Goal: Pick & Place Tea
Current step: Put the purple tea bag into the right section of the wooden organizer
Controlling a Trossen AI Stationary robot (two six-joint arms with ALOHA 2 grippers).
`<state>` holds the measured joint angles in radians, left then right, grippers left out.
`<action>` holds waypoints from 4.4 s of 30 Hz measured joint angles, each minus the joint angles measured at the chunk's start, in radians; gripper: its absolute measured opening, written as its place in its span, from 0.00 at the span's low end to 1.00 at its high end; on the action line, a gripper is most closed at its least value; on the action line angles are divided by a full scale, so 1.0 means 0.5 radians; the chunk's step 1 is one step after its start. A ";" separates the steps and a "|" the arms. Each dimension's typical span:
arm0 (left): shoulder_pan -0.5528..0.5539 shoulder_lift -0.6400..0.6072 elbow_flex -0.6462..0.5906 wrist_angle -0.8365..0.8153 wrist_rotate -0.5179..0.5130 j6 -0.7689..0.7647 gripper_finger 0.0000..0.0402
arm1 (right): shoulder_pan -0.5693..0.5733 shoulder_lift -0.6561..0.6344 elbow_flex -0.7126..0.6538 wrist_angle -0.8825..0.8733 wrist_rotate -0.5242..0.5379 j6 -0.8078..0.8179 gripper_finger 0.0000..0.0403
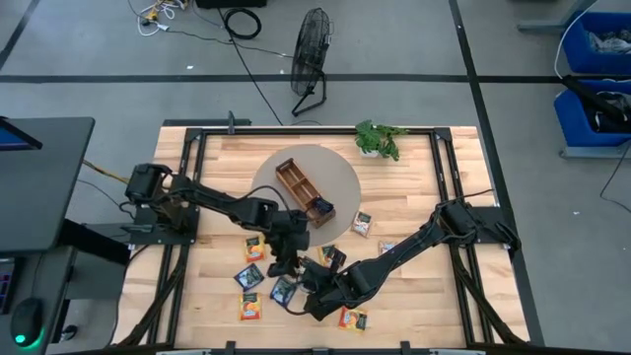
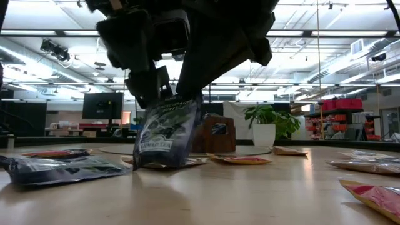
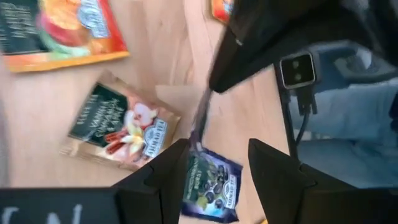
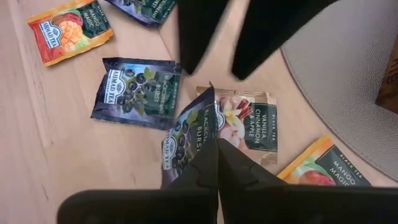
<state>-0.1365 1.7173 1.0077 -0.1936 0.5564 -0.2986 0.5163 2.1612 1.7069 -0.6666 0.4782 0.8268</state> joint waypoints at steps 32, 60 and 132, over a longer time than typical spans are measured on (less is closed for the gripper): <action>-0.203 -0.031 0.001 0.006 -0.472 0.275 0.41 | -0.018 0.001 -0.001 0.051 0.022 -0.048 0.00; -0.200 -0.028 0.001 -0.219 -0.500 0.419 0.01 | -0.018 -0.049 -0.002 0.244 0.066 -0.077 0.07; -0.123 -0.792 0.000 -0.336 -0.713 0.290 0.34 | -0.296 -0.181 -0.002 0.082 -0.482 0.058 0.00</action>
<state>-0.1981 1.3214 1.0077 -0.3614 0.2001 -0.1534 0.3684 2.0708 1.7058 -0.6255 0.2373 0.8558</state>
